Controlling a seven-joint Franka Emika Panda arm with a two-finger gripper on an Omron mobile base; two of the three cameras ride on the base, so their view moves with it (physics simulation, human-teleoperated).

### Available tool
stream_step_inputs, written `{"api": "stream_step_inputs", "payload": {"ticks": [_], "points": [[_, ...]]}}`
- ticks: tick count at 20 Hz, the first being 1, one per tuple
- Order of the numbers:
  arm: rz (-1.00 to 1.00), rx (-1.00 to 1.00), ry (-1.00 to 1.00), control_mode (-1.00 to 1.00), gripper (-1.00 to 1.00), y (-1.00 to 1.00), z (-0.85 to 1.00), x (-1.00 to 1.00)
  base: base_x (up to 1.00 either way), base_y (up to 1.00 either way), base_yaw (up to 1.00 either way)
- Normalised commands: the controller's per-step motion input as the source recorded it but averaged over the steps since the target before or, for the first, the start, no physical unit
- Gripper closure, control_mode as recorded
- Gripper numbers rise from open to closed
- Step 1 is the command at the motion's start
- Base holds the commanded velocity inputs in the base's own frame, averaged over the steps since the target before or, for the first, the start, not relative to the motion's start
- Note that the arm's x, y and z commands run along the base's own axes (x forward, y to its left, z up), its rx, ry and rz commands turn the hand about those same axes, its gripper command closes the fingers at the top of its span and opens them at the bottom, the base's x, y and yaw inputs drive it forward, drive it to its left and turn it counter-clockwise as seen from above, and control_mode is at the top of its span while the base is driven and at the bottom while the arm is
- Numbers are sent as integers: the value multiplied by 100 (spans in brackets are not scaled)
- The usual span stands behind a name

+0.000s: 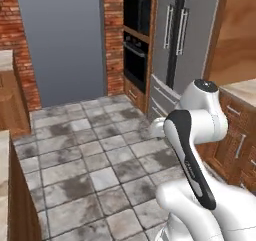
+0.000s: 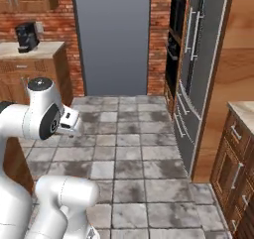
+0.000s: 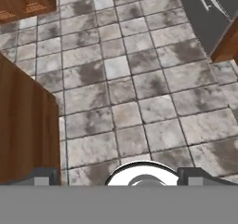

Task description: Place the drinks on the dining counter in a tight cluster.

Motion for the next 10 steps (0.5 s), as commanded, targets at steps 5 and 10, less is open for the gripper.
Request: {"api": "stream_step_inputs", "payload": {"ticks": [5,10], "points": [[0,0,0,100,-100,0,0,0,0,0,-100],[0,0,0,100,-100,0,0,0,4,6,-99]]}}
